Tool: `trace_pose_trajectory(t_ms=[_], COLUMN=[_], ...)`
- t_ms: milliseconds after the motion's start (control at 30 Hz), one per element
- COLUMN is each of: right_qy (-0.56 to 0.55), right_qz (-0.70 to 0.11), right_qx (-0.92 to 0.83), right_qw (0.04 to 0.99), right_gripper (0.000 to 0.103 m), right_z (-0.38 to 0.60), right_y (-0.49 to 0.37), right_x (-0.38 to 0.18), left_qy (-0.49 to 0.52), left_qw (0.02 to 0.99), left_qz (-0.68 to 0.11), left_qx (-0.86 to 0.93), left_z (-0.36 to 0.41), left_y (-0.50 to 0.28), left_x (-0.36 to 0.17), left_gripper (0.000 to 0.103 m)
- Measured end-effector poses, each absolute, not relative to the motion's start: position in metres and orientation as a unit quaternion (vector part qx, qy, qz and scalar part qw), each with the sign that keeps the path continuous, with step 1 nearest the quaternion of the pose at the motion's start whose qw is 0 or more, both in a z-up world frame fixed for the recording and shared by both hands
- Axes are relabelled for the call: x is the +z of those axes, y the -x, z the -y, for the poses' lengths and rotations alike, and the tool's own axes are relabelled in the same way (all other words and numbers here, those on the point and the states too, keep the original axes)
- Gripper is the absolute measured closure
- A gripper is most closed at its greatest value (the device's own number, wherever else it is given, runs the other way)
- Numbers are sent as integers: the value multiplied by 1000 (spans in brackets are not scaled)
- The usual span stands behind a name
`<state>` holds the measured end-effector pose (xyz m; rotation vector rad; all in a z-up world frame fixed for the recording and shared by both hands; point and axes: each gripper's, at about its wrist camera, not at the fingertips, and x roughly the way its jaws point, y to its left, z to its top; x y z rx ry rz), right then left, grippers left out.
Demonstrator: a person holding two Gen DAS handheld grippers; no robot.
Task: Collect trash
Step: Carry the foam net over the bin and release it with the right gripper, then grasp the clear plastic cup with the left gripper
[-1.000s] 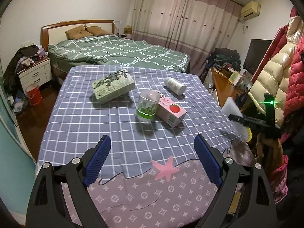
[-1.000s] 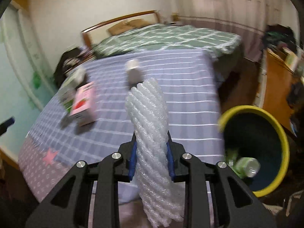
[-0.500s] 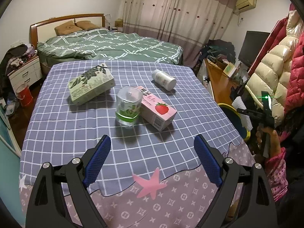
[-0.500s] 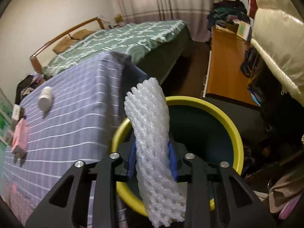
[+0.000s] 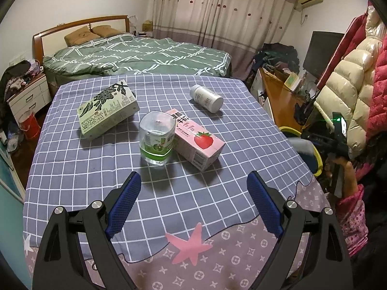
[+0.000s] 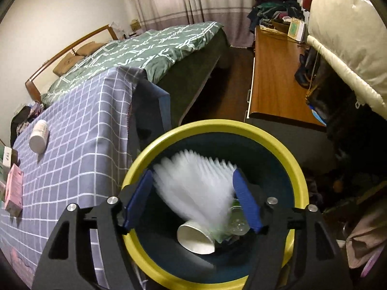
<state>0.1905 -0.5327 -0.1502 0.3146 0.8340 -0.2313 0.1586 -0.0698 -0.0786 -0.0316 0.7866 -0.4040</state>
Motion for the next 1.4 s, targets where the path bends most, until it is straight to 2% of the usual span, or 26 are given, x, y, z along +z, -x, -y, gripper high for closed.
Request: trace_pose_trajectory(t_ms=[267, 533, 733, 867, 1200, 1367, 1400], right_qy=[-183, -222, -161, -126, -111, -90, -91], right_qz=[-375, -293, -253, -255, -232, -235, -236], right_qx=[-89, -30, -33, -54, -91, -90, -90], right_qw=[904, 930, 953, 957, 962, 964, 963], right_gripper=[35, 26, 25, 25, 25, 24, 24], right_z=[516, 458, 401, 383, 381, 374, 374], right_y=[-178, -153, -157, -164, -159, -160, -160], right_x=[-131, -103, -91, -98, -96, -96, -96], left_qy=[10, -16, -36, -44, -37, -27, -25], left_qw=[902, 905, 907, 909, 906, 905, 905], left_qz=[-386, -379, -378, -374, -376, -373, -372], left_qx=[-194, -193, -185, -181, -193, -203, -206], left_z=[69, 68, 72, 74, 75, 76, 75], left_y=[-169, -207, -242, -261, -285, -286, -286], left_x=[-87, -95, -105, -111, -124, -128, -128], left_gripper=[15, 15, 15, 16, 33, 51, 52])
